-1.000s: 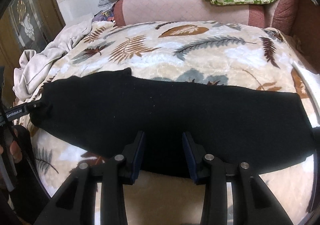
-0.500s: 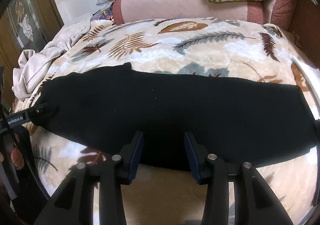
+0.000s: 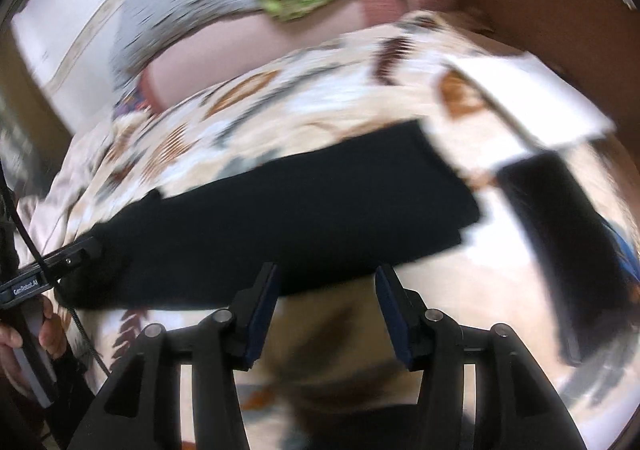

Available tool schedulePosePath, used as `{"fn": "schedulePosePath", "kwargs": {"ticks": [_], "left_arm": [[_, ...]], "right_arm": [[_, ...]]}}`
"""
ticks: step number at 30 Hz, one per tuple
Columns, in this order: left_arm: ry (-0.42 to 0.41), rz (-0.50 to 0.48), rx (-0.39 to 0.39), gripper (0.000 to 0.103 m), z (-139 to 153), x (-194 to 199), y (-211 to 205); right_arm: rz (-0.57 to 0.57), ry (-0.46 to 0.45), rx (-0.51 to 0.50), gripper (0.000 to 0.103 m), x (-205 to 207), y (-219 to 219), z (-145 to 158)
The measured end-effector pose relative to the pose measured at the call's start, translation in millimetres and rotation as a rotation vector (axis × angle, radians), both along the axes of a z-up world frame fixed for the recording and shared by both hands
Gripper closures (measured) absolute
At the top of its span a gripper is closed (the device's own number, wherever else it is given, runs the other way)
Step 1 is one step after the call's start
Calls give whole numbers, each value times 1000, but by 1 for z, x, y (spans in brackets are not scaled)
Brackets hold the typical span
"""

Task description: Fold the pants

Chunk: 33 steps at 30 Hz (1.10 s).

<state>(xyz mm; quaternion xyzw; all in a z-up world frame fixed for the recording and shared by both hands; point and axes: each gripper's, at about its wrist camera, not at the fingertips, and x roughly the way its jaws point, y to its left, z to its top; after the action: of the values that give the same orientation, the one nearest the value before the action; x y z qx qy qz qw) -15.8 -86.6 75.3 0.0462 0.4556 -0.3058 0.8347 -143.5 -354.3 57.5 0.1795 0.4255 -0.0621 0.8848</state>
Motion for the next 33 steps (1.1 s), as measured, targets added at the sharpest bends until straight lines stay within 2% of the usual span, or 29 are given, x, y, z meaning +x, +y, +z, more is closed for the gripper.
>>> {"fn": "schedulePosePath", "kwargs": {"ticks": [4, 6, 9, 13, 17, 20, 22, 23, 24, 25, 26, 27, 29, 30, 33], "left_arm": [[75, -214, -2, 20, -3, 27, -79], [77, -302, 13, 20, -4, 37, -114], [79, -379, 20, 20, -6, 45, -155], [129, -449, 7, 20, -17, 57, -196], [164, -508, 57, 20, -38, 65, -232], [154, -562, 108, 20, -49, 60, -250], [89, -600, 148, 19, -53, 51, -257], [74, -610, 155, 21, -53, 48, -260], [69, -615, 146, 26, -53, 47, -261], [74, -625, 128, 46, -52, 48, -262], [93, -641, 96, 71, -51, 48, -261], [128, -644, 65, 79, -49, 50, -260], [138, -617, 47, 89, -47, 52, -258], [137, -607, 35, 92, -43, 54, -255], [146, -558, -72, 97, -13, 62, -228]], "right_arm": [[-24, -9, 86, 50, -9, -30, -9], [-19, -13, 108, 50, -8, -38, -16], [12, -45, 118, 49, -3, -42, -22], [70, -76, 176, 44, 6, -48, -24], [96, -93, 238, 44, 14, -58, -29], [100, -114, 307, 44, 18, -67, -34], [100, -119, 332, 49, 23, -72, -36], [97, -115, 326, 63, 25, -72, -37], [87, -97, 316, 85, 29, -73, -39], [79, -86, 331, 89, 32, -75, -41], [76, -90, 343, 92, 32, -76, -41], [74, -96, 336, 94, 31, -75, -38], [72, -107, 287, 95, 29, -68, -29], [70, -122, 261, 95, 27, -63, -22], [79, -188, 235, 95, 20, -49, 7]]}}
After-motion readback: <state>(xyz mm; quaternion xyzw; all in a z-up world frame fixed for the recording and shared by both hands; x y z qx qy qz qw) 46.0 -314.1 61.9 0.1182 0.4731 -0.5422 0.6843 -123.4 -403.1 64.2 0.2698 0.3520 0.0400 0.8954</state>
